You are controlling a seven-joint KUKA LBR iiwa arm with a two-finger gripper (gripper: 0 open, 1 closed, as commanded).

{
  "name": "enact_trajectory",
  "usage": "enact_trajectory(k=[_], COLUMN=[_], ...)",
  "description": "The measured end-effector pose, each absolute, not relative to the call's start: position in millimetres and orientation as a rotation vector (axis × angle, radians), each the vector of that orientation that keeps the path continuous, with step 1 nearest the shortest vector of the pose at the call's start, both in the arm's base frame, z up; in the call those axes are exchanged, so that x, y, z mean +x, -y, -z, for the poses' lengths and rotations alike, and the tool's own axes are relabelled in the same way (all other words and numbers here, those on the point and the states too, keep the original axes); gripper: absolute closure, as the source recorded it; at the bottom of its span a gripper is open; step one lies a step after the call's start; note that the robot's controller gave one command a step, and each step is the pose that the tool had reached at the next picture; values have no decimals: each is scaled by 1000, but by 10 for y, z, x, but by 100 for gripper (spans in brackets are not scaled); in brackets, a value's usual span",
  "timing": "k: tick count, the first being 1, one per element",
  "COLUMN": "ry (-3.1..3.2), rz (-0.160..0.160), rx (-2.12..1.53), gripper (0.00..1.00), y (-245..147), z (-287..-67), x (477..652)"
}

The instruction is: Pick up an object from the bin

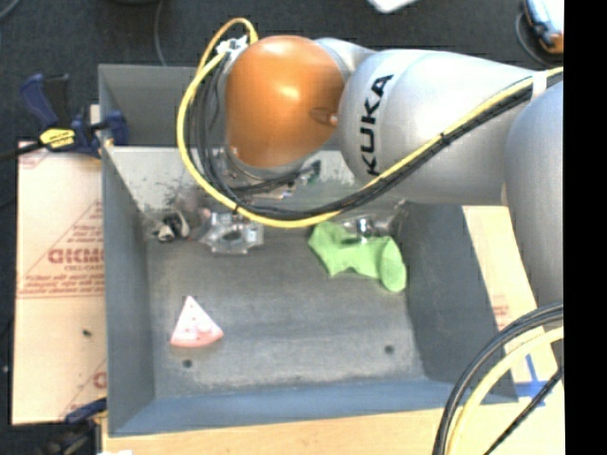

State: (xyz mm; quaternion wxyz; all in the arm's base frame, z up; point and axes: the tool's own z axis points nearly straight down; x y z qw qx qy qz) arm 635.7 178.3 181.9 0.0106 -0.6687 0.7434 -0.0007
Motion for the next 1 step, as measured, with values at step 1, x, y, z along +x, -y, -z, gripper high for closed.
enact_trajectory(k=[1], ry=[-2329], rz=[3], rx=[-2063], gripper=[100], y=[-1902], z=[-2044], x=[6408])
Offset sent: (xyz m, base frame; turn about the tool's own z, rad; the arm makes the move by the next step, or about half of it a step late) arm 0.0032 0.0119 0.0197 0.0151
